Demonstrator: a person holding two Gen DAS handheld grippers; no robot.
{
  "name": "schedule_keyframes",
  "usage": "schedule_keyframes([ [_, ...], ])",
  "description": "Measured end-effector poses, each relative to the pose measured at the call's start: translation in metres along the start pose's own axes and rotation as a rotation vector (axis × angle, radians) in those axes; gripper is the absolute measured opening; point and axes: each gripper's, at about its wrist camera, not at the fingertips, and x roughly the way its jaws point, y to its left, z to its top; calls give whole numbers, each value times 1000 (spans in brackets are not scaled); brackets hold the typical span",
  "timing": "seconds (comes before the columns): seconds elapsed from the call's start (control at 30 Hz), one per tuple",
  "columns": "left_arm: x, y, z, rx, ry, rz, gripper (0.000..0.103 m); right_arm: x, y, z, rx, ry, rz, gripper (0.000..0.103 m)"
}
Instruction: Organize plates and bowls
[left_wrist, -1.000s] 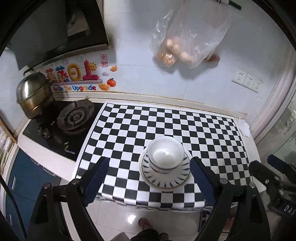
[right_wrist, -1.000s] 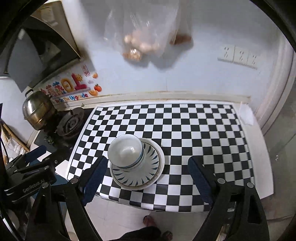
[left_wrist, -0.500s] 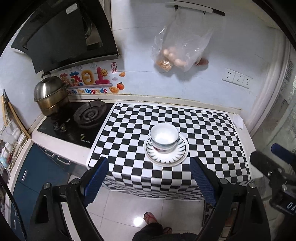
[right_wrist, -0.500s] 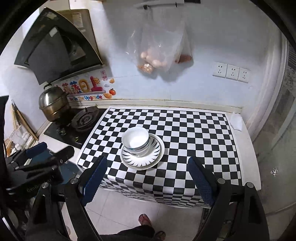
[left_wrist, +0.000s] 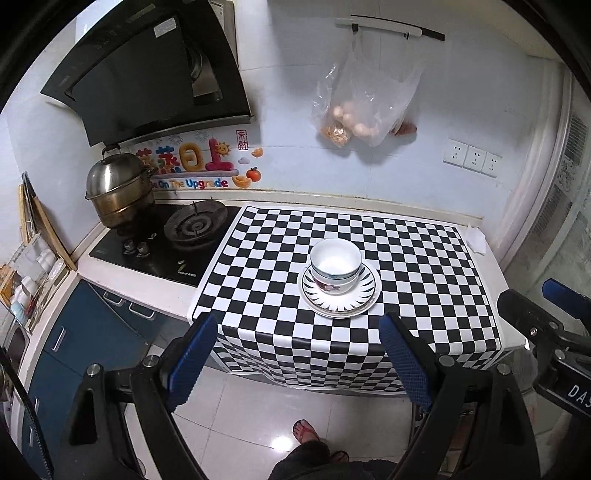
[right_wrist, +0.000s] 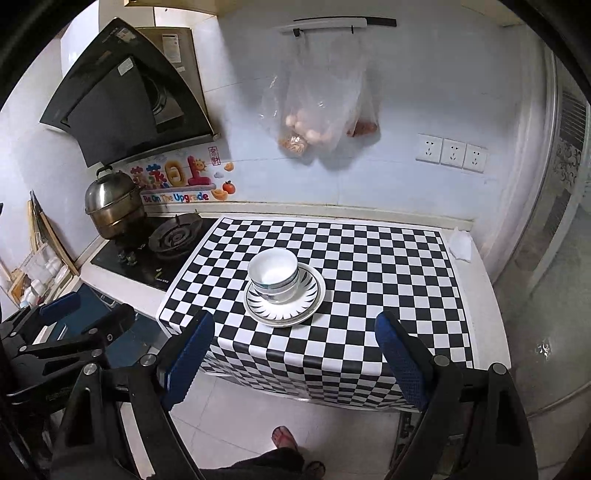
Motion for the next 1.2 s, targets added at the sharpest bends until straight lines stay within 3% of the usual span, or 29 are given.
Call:
schedule_keyframes([
  [1.2, -9, 8, -3, -14, -11, 30, 89, -2, -13, 4, -15, -14, -14, 91],
])
